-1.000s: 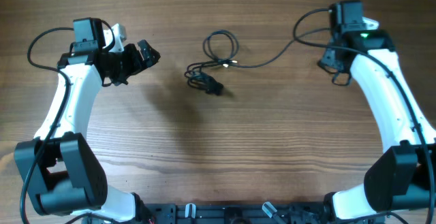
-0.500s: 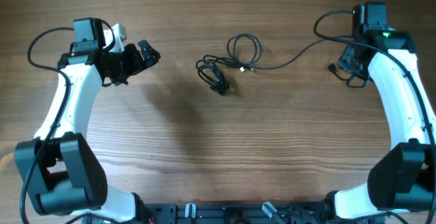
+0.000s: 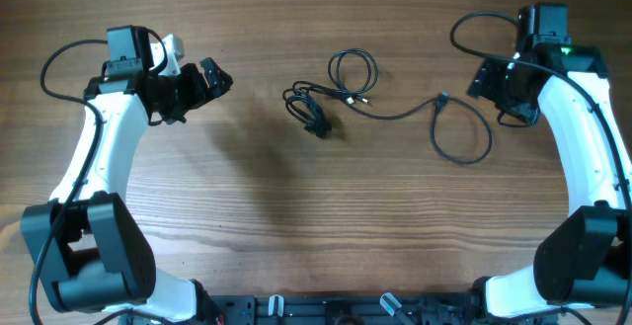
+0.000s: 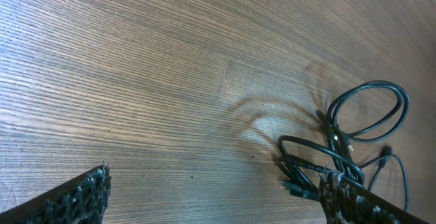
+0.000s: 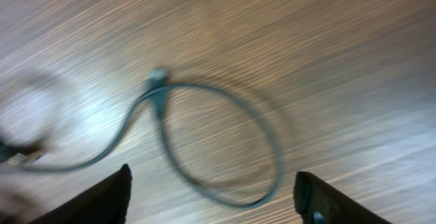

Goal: Untangle cables

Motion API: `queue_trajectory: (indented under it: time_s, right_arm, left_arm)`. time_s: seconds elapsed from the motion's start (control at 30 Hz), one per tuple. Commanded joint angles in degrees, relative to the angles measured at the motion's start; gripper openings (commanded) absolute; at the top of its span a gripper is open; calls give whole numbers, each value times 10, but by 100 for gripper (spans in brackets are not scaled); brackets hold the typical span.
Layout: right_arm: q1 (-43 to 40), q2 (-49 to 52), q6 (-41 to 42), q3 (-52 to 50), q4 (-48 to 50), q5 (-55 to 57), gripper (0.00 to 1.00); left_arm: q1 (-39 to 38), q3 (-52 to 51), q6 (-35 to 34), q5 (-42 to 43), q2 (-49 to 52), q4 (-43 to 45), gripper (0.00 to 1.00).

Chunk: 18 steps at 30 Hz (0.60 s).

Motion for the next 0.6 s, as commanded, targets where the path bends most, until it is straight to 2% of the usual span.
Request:
queue_trajectory:
  time_s: [0.0, 0.1, 0.2, 0.27, 0.33, 0.37, 0.4, 0.43, 0.47, 0.53, 0.57]
  right_arm:
    - [-1, -3, -23, -8, -3, -117, 80]
    - [13, -3, -30, -23, 3, -183, 80]
    - [32, -3, -40, -50, 26, -210, 75]
    - [54, -3, -36, -82, 62, -214, 56]
    - [73, -3, -36, -110, 99, -228, 28]
    - [94, -3, -36, -140, 151, -263, 13]
    - [106, -3, -34, -157, 185, -289, 6]
    - [116, -2, -28, -170, 216, -308, 6]
    - [130, -2, -7, -188, 257, -327, 4]
    - [160, -2, 53, -221, 339, -336, 4]
    - [174, -2, 83, -235, 376, -336, 4]
  left_arm:
    - [-4, -5, 9, -3, -6, 4, 100]
    - [-4, -5, 9, -3, -6, 4, 100]
    - [-4, -5, 9, -3, -6, 4, 100]
    - [-4, -5, 9, -3, -6, 4, 100]
    - [-4, -5, 9, -3, -6, 4, 96]
    - [-4, -5, 10, -3, -6, 4, 87]
    - [-4, -5, 9, -3, -6, 4, 79]
    - [-4, -5, 9, -3, -6, 4, 66]
    - [-4, -5, 9, -3, -6, 4, 57]
    - [-4, -5, 9, -3, -6, 4, 34]
    - [-4, -5, 9, -3, -6, 4, 30]
